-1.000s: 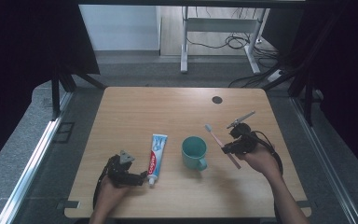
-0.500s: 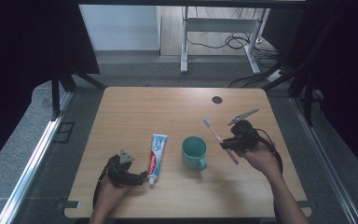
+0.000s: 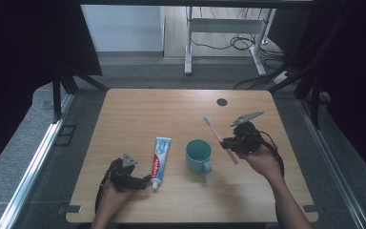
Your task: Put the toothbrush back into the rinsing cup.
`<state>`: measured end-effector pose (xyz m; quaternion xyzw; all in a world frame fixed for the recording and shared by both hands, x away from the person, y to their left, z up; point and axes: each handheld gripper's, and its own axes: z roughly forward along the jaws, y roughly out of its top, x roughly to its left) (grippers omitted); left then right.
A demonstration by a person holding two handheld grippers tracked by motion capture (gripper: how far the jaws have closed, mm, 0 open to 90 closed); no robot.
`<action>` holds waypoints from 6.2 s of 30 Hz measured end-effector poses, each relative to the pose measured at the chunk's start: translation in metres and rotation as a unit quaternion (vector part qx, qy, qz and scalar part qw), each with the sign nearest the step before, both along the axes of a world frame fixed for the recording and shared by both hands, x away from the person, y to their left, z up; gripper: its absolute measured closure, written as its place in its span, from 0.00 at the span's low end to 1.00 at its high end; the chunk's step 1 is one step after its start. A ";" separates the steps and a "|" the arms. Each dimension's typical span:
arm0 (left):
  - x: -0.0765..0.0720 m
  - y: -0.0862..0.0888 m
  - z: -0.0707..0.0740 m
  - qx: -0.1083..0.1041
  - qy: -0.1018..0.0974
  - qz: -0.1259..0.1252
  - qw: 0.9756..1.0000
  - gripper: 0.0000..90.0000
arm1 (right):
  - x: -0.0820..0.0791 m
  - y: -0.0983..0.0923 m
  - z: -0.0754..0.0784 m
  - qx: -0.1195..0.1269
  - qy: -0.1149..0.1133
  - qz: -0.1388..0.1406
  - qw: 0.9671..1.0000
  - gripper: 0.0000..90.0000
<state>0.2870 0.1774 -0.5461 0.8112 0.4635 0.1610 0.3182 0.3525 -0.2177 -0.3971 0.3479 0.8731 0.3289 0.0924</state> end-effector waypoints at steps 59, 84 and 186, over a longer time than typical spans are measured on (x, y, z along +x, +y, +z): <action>0.000 0.000 0.000 0.001 0.000 0.000 1.000 0.00 | 0.014 0.068 0.011 0.063 -0.055 0.040 0.996 0.87; 0.000 0.000 0.000 0.001 0.000 0.000 1.000 0.00 | 0.014 0.078 -0.021 0.066 -0.046 0.045 0.996 0.87; 0.000 0.000 0.000 0.000 -0.001 0.000 1.000 0.00 | -0.014 0.038 -0.029 0.042 -0.088 0.057 0.994 0.18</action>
